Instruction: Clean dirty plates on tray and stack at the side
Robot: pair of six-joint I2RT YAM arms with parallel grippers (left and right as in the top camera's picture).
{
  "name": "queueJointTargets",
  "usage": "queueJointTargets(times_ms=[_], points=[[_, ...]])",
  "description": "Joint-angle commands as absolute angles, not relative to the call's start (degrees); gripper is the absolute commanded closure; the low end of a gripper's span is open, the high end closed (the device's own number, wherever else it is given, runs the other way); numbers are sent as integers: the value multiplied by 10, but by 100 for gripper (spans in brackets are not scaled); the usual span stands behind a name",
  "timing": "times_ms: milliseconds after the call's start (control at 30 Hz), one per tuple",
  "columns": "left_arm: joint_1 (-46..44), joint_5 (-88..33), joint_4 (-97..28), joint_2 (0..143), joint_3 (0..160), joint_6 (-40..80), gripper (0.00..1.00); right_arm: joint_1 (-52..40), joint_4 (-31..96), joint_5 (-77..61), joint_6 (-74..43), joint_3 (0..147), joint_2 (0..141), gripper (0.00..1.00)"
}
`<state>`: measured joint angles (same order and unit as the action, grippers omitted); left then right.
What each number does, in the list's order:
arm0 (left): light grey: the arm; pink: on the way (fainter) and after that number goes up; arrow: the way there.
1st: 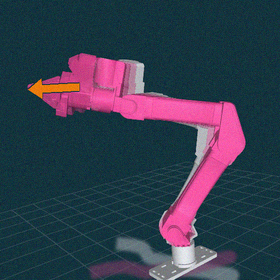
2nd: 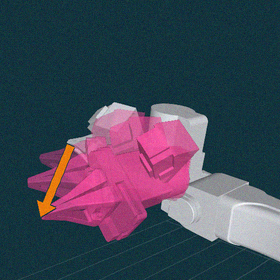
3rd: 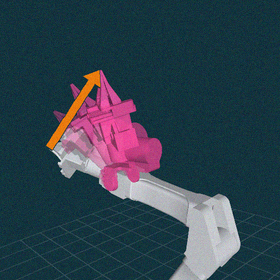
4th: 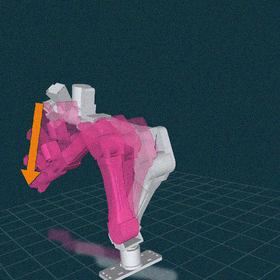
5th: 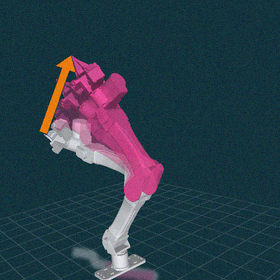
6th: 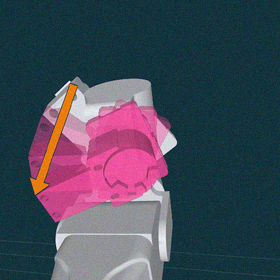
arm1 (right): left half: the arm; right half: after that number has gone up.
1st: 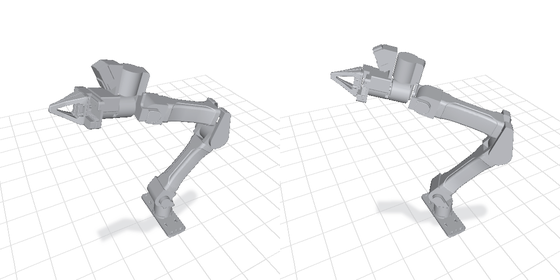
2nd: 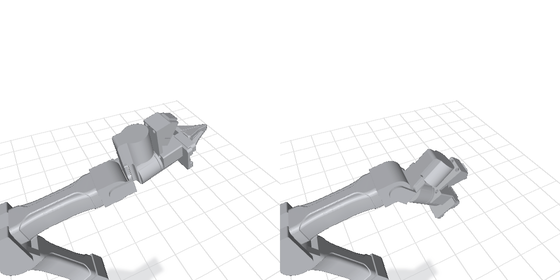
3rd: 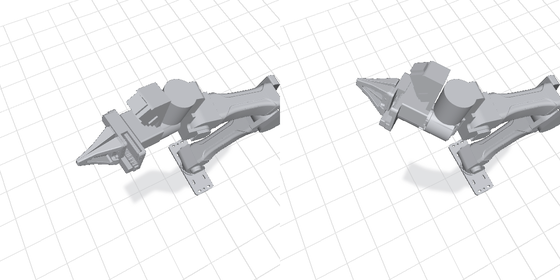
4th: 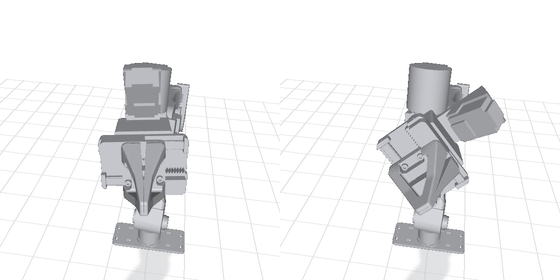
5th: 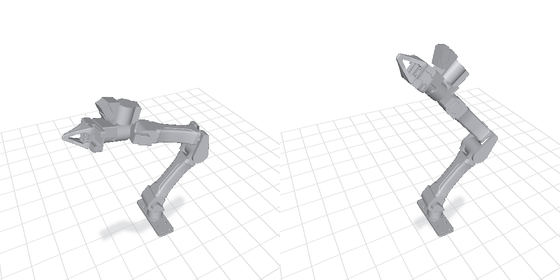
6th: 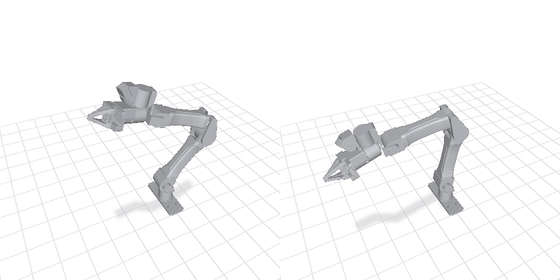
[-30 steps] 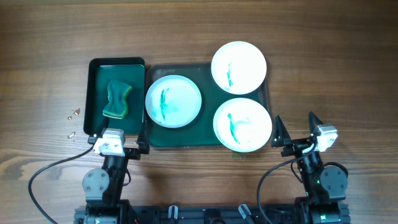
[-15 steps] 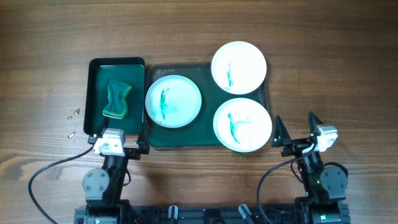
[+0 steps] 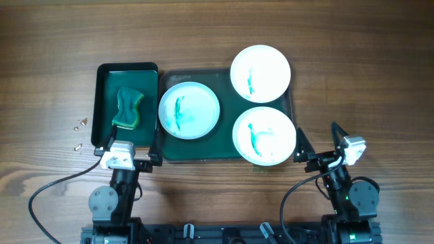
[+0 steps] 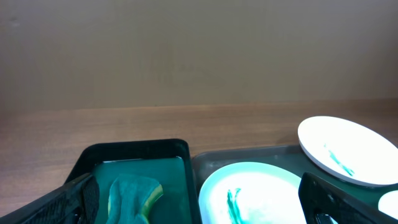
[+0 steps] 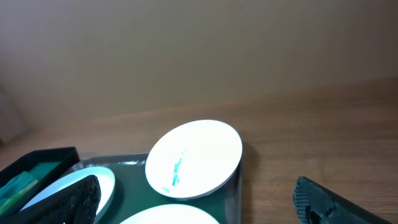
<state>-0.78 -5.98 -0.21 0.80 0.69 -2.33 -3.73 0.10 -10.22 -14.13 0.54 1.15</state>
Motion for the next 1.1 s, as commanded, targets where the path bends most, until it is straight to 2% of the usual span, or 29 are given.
queueJointTargets(times_ms=[0,333,533,800,1067], points=[[-5,-70,1,4,34,-32,0,-40,7,-127,-133,38,10,0],[-5,-71,-50,8,124,-32,0,-40,53,-137,-90,131,25,0],[-5,-82,-115,55,200,-32,0,-40,91,-152,-73,222,110,0],[-5,-81,-243,240,377,-33,0,-40,178,-198,-74,395,314,0],[-5,-124,-442,502,599,-33,0,-40,370,-226,-75,582,523,0]])
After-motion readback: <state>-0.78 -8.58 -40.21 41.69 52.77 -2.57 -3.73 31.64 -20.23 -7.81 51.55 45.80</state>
